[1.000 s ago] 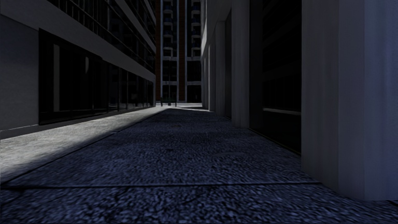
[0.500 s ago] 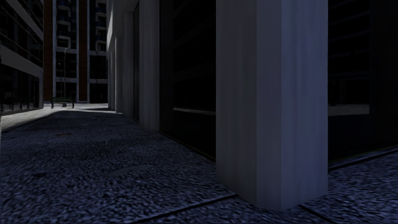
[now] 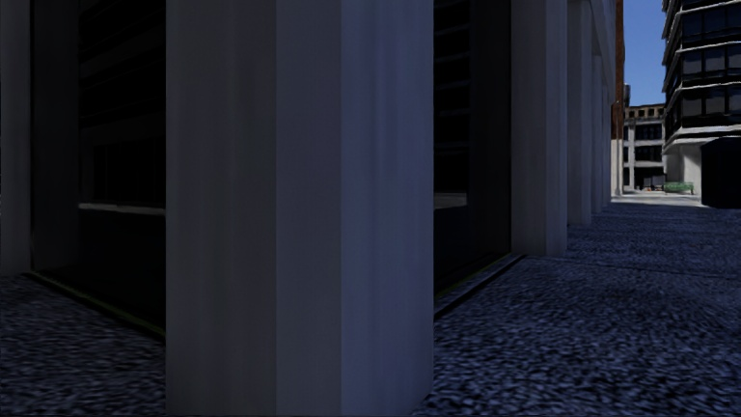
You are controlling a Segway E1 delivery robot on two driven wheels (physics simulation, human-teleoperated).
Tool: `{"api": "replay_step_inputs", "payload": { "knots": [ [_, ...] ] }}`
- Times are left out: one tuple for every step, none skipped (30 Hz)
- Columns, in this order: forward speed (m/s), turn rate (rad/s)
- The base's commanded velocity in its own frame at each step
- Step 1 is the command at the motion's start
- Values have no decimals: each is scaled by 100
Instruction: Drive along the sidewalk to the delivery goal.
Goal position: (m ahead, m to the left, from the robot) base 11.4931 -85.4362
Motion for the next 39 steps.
{"api": "replay_step_inputs", "payload": {
  "knots": [
    [110,-102],
    [110,-102],
    [110,-102],
    [110,-102],
    [110,-102],
    [110,-102],
    [110,-102],
    [110,-102],
    [110,-102],
    [110,-102],
    [110,-102],
    [110,-102],
    [110,-102],
    [110,-102],
    [110,-102],
    [110,-102],
    [110,-102],
    [110,-102],
    [110,-102],
    [110,-102],
    [110,-102],
    [110,-102],
    [110,-102],
    [110,-93],
    [110,-48],
    [110,0],
    [110,0],
    [110,0],
    [110,0],
    [110,0],
    [110,0],
    [110,0],
    [110,0],
    [110,0],
    [110,0],
    [110,0],
    [112,0],
    [115,0],
    [115,0]
  ]
}}
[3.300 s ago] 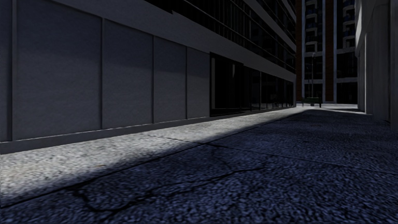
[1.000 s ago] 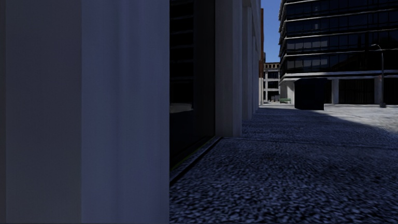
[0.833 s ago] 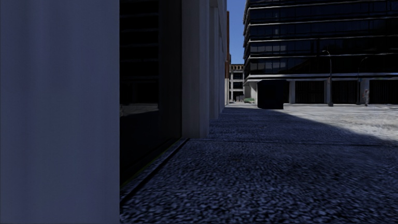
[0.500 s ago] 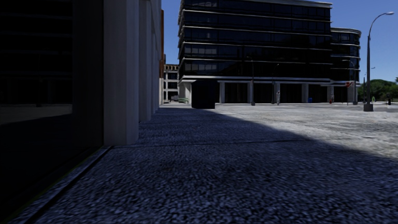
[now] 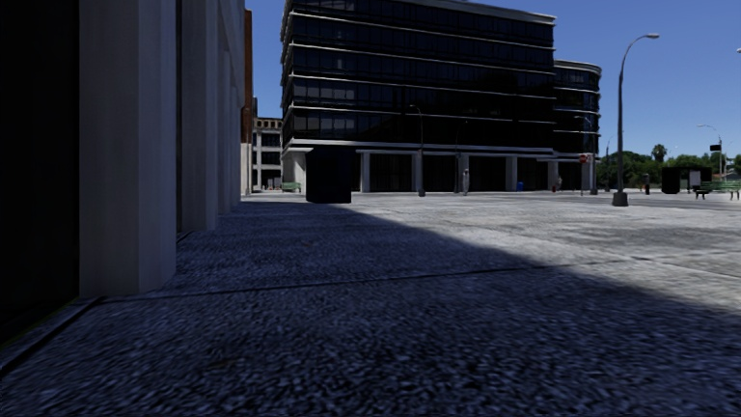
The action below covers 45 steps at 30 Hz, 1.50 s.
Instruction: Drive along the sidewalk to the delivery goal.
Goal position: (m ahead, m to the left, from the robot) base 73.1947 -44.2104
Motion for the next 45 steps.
{"api": "replay_step_inputs", "payload": {
  "knots": [
    [132,0],
    [200,0],
    [200,0],
    [200,0],
    [200,0],
    [200,0],
    [200,0],
    [200,0],
    [200,0],
    [200,0],
    [200,0],
    [200,0],
    [200,0],
    [200,0],
    [200,0],
    [200,0],
    [200,0],
    [200,0],
    [200,0],
    [200,0],
    [200,0],
    [200,0],
    [200,0],
    [200,0],
    [200,0],
    [200,0],
    [200,0],
    [200,0],
    [200,0],
    [200,0],
    [200,0],
    [200,0],
    [200,0],
    [200,0],
    [200,0],
    [200,0],
    [200,0],
    [200,0],
    [200,0],
    [200,0],
    [200,0],
    [200,0],
    [200,0],
    [200,0],
    [200,0]
  ]
}}
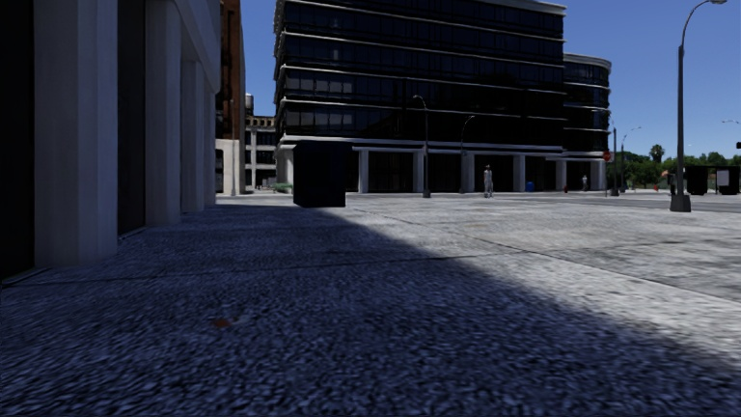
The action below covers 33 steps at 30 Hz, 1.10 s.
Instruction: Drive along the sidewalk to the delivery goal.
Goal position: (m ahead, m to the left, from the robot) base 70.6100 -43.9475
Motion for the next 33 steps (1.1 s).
{"api": "replay_step_inputs", "payload": {
  "knots": [
    [200,0],
    [200,0],
    [200,0],
    [200,0],
    [200,0],
    [200,0],
    [200,0],
    [200,0],
    [200,0],
    [200,0],
    [200,0],
    [200,0],
    [200,0],
    [200,0],
    [200,0],
    [200,0],
    [200,0],
    [200,0],
    [200,-4],
    [200,-13],
    [200,-16],
    [200,-17],
    [200,-18],
    [200,-21],
    [200,-28],
    [200,-33],
    [200,-35],
    [200,-36],
    [200,-36],
    [200,-36],
    [200,-37],
    [200,-38],
    [200,-39]
  ]
}}
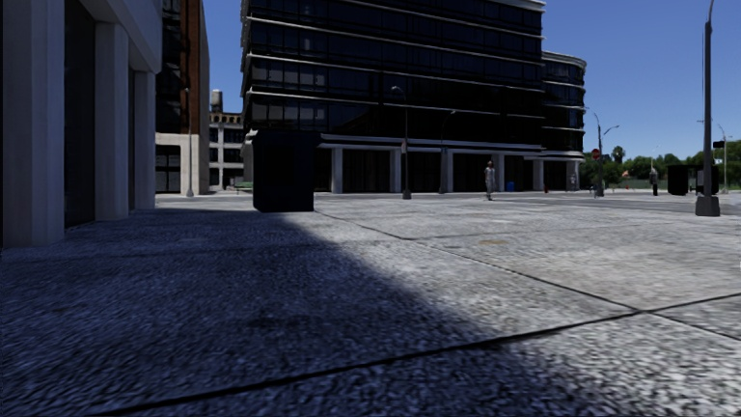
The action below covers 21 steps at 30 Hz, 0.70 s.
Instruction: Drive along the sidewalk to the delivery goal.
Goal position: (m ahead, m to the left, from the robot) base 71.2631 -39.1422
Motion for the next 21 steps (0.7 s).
{"api": "replay_step_inputs", "payload": {
  "knots": [
    [200,-39],
    [200,-40],
    [200,-40],
    [200,-40],
    [200,-40],
    [200,-40],
    [200,-40],
    [200,-40],
    [200,-40],
    [200,-40],
    [200,-40],
    [200,0],
    [200,0],
    [200,0],
    [200,0],
    [200,0],
    [200,0],
    [200,0],
    [200,0],
    [200,0],
    [200,0]
  ]
}}
